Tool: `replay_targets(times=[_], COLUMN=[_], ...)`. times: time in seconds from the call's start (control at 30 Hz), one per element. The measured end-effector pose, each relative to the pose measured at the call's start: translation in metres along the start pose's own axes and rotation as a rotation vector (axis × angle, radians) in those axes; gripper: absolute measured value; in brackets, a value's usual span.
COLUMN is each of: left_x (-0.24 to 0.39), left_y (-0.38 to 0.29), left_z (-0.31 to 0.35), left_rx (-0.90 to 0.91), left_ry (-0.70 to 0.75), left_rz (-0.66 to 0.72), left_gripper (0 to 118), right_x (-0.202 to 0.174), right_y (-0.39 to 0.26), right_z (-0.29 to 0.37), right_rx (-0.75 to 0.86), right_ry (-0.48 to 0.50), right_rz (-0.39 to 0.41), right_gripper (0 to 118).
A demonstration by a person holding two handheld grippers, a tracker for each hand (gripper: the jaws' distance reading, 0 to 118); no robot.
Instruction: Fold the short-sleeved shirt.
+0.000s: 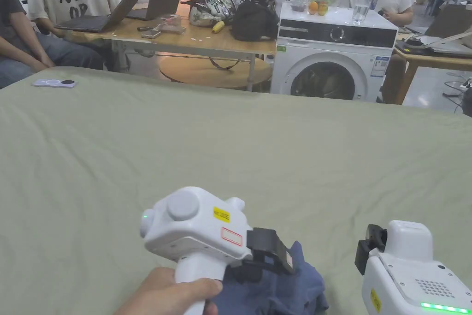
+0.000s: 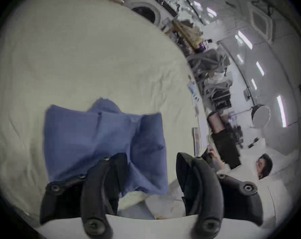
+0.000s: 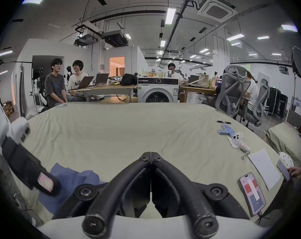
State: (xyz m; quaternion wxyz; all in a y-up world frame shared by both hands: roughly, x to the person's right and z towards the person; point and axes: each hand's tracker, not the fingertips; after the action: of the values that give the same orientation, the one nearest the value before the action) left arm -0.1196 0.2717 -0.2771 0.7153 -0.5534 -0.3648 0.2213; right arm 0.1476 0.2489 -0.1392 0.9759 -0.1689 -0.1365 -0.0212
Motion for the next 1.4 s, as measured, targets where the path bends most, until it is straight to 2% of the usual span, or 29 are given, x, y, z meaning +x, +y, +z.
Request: replay_targets(times=[0.03,0.1,0.13,0.27,0.47,0.63,0.73,0.9,1.0,1.2,1.4], left_x=[-0.002,-0.006,-0.009,-0.022,-0.037,-0.032,-0.019,0.003,0.002,-0.023,-0.041], left_y=[-0.001,0.004,0.005,0.006,-0.009,-0.012,-0.010,-0.018,-0.031,-0.054,-0.078], left_z=[0.006,0.002,-0.003,-0.060,-0.127,-0.120,-0.100,-0.020,0.030,0.096,0.124], left_rx=[0.037,0.070,0.056,-0.081,-0.132,-0.106,-0.076,0.241,0.508,0.959,1.218], left_ry=[0.011,0.041,0.037,-0.107,-0.089,-0.082,-0.028,0.180,0.323,0.572,0.681], left_rz=[0.000,-0.011,-0.004,0.023,0.056,0.015,-0.067,-0.356,-0.441,-0.495,-0.507], left_gripper=[44,14,6,5,0,0,0,0,0,0,0], right_x=[0.000,-0.001,-0.001,-0.001,0.002,0.004,0.002,-0.012,-0.024,-0.050,-0.067], right_y=[0.000,0.000,0.000,0.001,0.000,-0.001,-0.001,0.009,0.021,0.042,0.051], right_z=[0.000,0.001,0.001,0.001,0.003,0.004,0.002,-0.006,-0.010,-0.007,-0.001], right_rx=[0.000,0.001,0.001,0.004,-0.003,-0.010,-0.011,0.022,0.057,0.155,0.228], right_ry=[0.002,0.001,0.004,0.006,-0.003,-0.008,-0.002,0.020,0.035,0.059,0.074], right_rz=[0.000,0.000,-0.002,-0.005,0.002,0.015,0.005,-0.020,-0.028,-0.033,-0.025], right_gripper=[0,0,0,0,0,0,0,0,0,0,0])
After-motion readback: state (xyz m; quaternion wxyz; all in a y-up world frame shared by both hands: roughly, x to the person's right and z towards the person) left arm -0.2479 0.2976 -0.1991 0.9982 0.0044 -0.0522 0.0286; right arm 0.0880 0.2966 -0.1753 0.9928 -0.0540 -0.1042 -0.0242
